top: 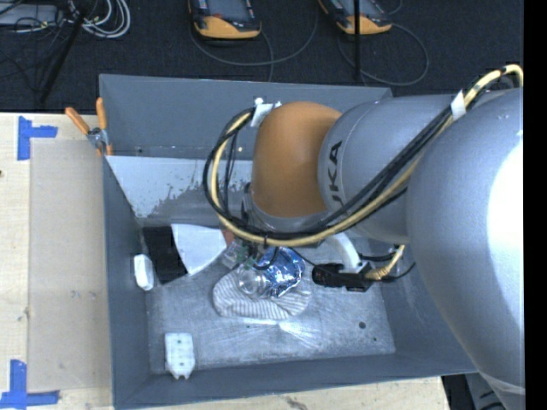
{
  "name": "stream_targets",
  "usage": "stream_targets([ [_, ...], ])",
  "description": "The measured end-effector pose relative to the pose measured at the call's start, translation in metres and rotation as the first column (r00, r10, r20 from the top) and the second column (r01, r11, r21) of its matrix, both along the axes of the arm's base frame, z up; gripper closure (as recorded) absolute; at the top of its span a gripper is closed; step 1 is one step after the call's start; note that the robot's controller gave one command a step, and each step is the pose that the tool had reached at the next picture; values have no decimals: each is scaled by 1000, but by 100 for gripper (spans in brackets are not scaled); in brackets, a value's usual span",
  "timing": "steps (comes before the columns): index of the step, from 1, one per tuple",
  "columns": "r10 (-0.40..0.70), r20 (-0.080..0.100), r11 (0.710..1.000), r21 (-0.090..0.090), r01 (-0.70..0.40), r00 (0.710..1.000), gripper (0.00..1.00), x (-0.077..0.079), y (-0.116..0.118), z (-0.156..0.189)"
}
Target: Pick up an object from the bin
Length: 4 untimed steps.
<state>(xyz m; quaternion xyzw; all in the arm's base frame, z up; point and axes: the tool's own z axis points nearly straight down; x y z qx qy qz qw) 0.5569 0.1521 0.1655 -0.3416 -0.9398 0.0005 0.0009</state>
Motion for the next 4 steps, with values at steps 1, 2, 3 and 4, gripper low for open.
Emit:
stream_targets([
  [1,140,11,990,1,-140,990,100,-1,1,-27],
  [2,-4,23,1000,1,4,1000,0,-4,-29,-87],
  [3,6,3,1000,15,-6,1000,100,-9,-19,-87],
  [4,5,3,1000,15,-5,1000,100,-9,-19,-87],
])
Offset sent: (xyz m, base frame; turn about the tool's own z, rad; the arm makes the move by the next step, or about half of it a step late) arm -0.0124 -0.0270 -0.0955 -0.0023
